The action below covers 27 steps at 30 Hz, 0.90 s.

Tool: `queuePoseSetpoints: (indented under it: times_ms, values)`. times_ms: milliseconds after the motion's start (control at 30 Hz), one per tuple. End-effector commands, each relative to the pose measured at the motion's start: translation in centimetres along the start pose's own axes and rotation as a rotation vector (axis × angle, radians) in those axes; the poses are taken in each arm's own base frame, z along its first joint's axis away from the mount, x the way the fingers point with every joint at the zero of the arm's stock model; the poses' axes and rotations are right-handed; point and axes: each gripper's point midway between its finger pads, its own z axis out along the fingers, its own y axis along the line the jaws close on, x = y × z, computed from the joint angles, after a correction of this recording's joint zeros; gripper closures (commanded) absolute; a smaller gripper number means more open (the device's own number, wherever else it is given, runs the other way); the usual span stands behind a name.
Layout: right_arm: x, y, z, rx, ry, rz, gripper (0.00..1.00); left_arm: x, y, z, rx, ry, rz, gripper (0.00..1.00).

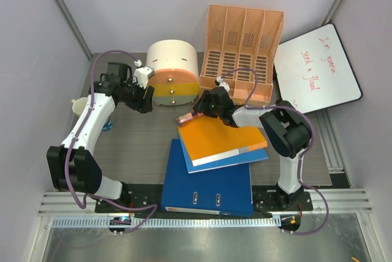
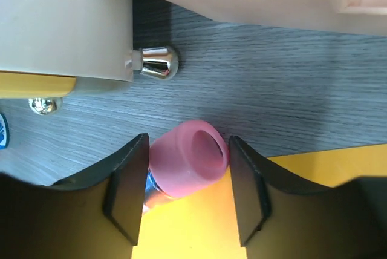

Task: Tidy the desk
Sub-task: Pick up the stationery from the center of the board.

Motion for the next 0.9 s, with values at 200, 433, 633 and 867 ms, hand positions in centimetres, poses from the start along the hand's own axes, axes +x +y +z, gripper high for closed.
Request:
queuePoseSetpoints:
  times_ms: [200,433,633,867]
  values:
    - [-0.7,-0.8,-1.4,0.045,-0.042,-0.011,0.72,-1.5,0.6,-0.7,-0.034,-0.052,0.024,0.41]
    - [-2.5,-0.5,-3.4,0.068,-0.086,-0.070,0.92,-1.7,0.5,-1.0,-0.033,-0.058,0.022,0.41]
    - [-7.3,1.9,-7.6,0.084,-0.191,-0.201,0.99,-1.8,0.5,-1.1,-0.037,-0.064,0.024,0.41]
    - [-13.2,4.0,-12.6,0.149,-0.339,-0.344,0.99,-1.9,0.4,-1.1,-0.032,-0.069,0.023,0.41]
